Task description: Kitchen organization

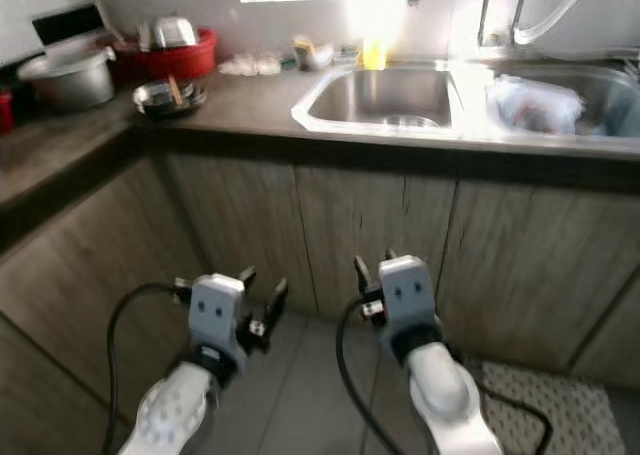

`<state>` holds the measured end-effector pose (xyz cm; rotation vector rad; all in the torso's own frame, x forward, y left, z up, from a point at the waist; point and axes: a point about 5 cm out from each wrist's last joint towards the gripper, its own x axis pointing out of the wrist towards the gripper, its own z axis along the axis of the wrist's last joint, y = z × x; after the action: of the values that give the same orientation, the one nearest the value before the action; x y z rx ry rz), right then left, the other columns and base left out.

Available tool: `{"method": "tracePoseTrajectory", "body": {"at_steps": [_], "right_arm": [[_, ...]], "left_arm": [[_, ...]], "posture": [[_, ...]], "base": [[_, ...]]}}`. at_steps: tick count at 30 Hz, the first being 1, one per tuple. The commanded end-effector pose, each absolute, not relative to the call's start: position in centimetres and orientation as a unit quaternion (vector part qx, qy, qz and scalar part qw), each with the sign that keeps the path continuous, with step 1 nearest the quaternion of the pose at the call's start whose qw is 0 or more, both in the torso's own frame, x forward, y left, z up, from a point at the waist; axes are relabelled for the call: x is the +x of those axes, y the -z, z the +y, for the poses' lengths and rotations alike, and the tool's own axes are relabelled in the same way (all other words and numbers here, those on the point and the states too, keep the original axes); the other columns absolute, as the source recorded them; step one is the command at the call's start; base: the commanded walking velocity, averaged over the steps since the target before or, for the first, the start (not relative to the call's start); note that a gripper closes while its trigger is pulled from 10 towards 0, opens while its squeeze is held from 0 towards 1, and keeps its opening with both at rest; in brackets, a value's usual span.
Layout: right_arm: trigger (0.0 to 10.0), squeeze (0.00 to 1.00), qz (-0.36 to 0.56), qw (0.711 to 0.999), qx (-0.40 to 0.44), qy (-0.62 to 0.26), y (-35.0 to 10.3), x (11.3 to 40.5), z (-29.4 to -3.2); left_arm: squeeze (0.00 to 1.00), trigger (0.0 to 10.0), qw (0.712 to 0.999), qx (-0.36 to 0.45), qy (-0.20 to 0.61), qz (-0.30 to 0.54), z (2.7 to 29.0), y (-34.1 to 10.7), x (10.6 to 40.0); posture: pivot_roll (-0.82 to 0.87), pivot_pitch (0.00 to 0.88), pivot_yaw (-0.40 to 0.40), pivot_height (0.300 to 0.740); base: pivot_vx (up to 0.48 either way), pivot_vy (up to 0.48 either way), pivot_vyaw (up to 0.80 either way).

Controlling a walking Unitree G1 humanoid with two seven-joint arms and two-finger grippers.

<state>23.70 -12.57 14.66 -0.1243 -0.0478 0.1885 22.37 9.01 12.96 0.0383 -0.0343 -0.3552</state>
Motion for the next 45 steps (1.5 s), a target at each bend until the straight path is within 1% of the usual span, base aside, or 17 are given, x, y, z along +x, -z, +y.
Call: {"method": "tracePoseTrajectory", "body": {"at_steps": [1, 7, 14, 18, 23, 38, 41, 42, 45], "right_arm": [[10.0, 0.00, -0.031, 0.992, -0.057, -0.105, -14.9, 23.6, -11.9], [10.0, 0.00, -0.027, 0.992, -0.057, -0.106, -14.8, 23.4, -11.8], [10.0, 0.00, -0.018, 0.992, -0.057, -0.108, -14.3, 22.9, -11.7], [10.0, 0.00, -0.015, 0.992, -0.055, -0.108, -14.2, 22.7, -11.5], [10.0, 0.00, -0.009, 0.992, -0.055, -0.112, -13.8, 22.5, -11.3], [10.0, 0.00, 0.012, 0.992, -0.060, -0.112, -12.5, 21.5, -11.2], [10.0, 0.00, 0.023, 0.991, -0.066, -0.116, -12.0, 21.4, -11.3], [10.0, 0.00, 0.026, 0.989, -0.079, -0.123, -11.7, 21.3, -11.3], [10.0, 0.00, 0.033, 0.988, -0.083, -0.125, -11.2, 21.2, -11.5]], "left_arm": [[0.00, 10.0, 0.985, 0.027, 0.169, -0.016, 9.5, -13.0, 22.3], [0.00, 10.0, 0.986, 0.024, 0.167, 0.008, 9.5, -12.2, 21.7], [0.00, 10.0, 0.987, -0.011, 0.154, 0.051, 9.5, -11.1, 20.7], [0.00, 10.0, 0.985, -0.009, 0.162, 0.054, 9.2, -10.9, 20.4], [0.00, 10.0, 0.986, -0.020, 0.156, 0.058, 9.4, -10.8, 20.6], [0.00, 10.0, 0.986, -0.018, 0.155, 0.053, 9.3, -11.1, 20.7], [0.00, 10.0, 0.986, -0.016, 0.159, 0.054, 9.3, -11.1, 20.7], [0.00, 10.0, 0.985, -0.016, 0.160, 0.054, 9.2, -11.1, 20.8], [0.00, 10.0, 0.985, -0.016, 0.161, 0.054, 9.2, -11.1, 20.8]], "posture": [[0.05, 0.054, 0.021, 0.740], [0.05, 0.070, 0.023, 0.740], [0.05, 0.081, 0.026, 0.740], [0.05, 0.089, 0.028, 0.740], [0.06, 0.097, 0.028, 0.740], [0.06, 0.117, 0.024, 0.740], [0.06, 0.124, 0.037, 0.740], [0.07, 0.124, 0.037, 0.740], [0.08, 0.125, 0.029, 0.740]], "base": [[-0.311, 0.000, 0.00], [0.000, 0.000, 0.00], [0.000, 0.000, 0.00], [0.000, 0.000, 0.00], [0.000, 0.000, 0.00], [0.000, 0.000, 0.00], [0.000, 0.000, 0.00], [0.000, 0.000, 0.00], [0.000, 0.000, 0.00]]}}
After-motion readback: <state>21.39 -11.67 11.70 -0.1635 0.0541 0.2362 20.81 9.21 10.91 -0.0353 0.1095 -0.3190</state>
